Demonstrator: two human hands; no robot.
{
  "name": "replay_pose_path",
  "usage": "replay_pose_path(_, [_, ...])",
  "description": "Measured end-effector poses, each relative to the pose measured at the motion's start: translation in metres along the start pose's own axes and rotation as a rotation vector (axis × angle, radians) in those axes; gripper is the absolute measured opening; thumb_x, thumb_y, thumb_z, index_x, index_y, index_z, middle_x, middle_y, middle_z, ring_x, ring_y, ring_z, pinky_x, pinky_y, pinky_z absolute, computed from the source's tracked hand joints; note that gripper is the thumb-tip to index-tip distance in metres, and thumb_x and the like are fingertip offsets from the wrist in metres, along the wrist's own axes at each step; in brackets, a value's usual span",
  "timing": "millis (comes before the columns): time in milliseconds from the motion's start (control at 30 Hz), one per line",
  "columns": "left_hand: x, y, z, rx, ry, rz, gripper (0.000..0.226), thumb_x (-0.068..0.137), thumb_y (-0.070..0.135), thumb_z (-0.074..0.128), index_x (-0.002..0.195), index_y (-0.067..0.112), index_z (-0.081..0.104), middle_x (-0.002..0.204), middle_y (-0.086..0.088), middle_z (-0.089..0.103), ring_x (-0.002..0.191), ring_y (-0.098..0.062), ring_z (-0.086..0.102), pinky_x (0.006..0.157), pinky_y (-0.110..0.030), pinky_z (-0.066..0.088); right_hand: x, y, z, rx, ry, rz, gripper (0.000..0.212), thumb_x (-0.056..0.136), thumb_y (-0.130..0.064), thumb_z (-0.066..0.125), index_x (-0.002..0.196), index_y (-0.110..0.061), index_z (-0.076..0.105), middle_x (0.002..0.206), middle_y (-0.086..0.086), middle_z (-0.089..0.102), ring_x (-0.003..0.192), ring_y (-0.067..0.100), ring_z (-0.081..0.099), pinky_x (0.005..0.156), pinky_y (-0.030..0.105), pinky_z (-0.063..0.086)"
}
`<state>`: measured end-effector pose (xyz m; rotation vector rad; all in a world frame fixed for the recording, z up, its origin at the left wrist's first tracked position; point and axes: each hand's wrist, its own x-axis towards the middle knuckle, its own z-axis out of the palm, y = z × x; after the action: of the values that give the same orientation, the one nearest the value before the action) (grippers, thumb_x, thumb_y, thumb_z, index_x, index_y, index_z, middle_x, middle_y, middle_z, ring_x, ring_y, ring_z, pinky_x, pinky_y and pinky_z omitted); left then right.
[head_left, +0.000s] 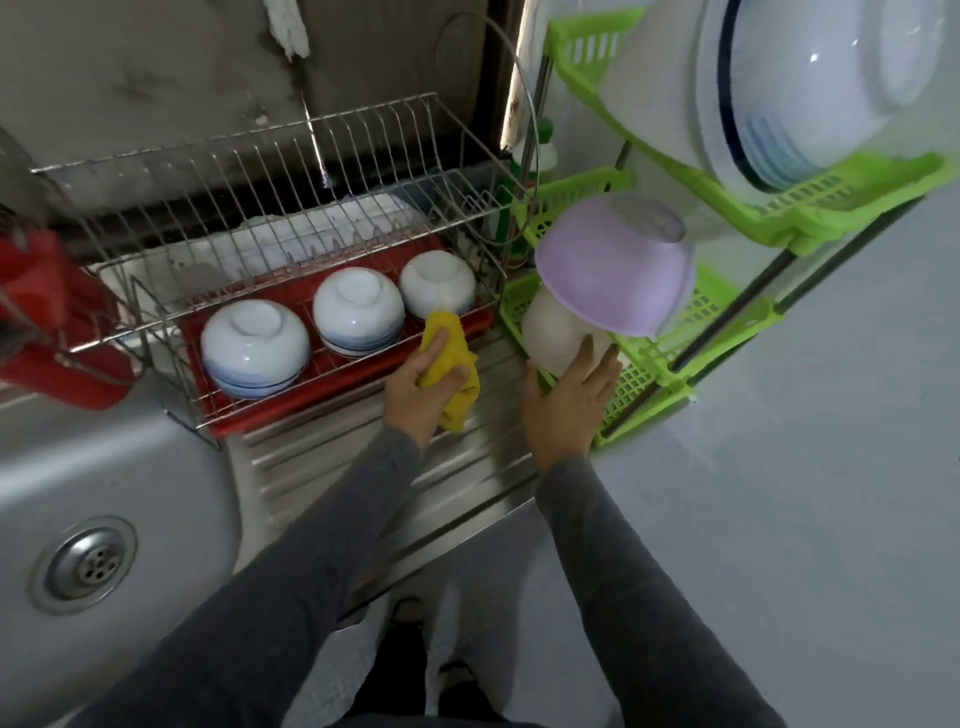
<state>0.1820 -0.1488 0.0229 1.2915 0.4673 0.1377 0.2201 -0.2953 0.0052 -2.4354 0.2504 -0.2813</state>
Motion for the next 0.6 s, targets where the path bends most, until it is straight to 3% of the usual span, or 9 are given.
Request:
replay_pose_path(167, [-0.039,-0.013,-0.022,-0.031,0.106,0.041,0.057,0.088,0.000,0.069,0.139,0.022,0.055,0.134,-0.008,0.061,0.107,-0.016,0.067,0.082,-0.026,0.058,-0.016,-0.003,-0.010,-0.067,-0.229,-0.278,0.067,0.100,-0.044,0.051,0.153,-0.008,0.033,0.162,0.019,0.022,0.150,0.039,0.015,0.119,0.050,0.020])
replay_pose_path(333, [-0.091,-0.025,-0.051,-0.054,0.351,0.082,0.056,0.088,0.001,0.070,0.131,0.034,0.056,0.137,-0.003,0.059,0.112,-0.014,0.061,0.098,-0.034,0.053,-0.041,-0.020,-0.007,-0.228,-0.508,-0.508,0.054,0.099,-0.041,0.049,0.139,-0.005,0.048,0.146,0.021,0.045,0.134,0.038,0.040,0.109,0.044,0.032])
replay_pose_path(433, [-0.123,-0.035,-0.077,-0.063,0.487,0.075,0.054,0.086,0.004,0.074,0.125,0.040,0.060,0.132,0.000,0.060,0.108,-0.012,0.062,0.098,-0.033,0.053,-0.066,-0.034,-0.003,-0.259,-0.651,-0.652,0.043,0.099,-0.037,0.051,0.126,-0.004,0.056,0.133,0.019,0.054,0.122,0.037,0.049,0.099,0.039,0.039])
replay_pose_path(533, [-0.154,-0.043,-0.106,-0.100,0.596,0.045,0.051,0.084,0.011,0.078,0.106,0.056,0.069,0.129,-0.001,0.065,0.117,-0.021,0.063,0.102,-0.045,0.051,-0.096,-0.053,0.003,-0.300,-0.786,-0.783,0.037,0.099,-0.037,0.049,0.121,-0.008,0.060,0.126,0.015,0.060,0.119,0.035,0.054,0.093,0.036,0.043])
replay_pose_path(600, [-0.175,-0.044,-0.126,-0.145,0.683,0.040,0.051,0.083,0.011,0.079,0.105,0.056,0.070,0.125,-0.002,0.068,0.112,-0.019,0.064,0.102,-0.046,0.051,-0.120,-0.069,0.009,-0.311,-0.867,-0.858,0.036,0.100,-0.036,0.048,0.117,-0.008,0.060,0.122,0.014,0.062,0.115,0.034,0.057,0.087,0.036,0.045])
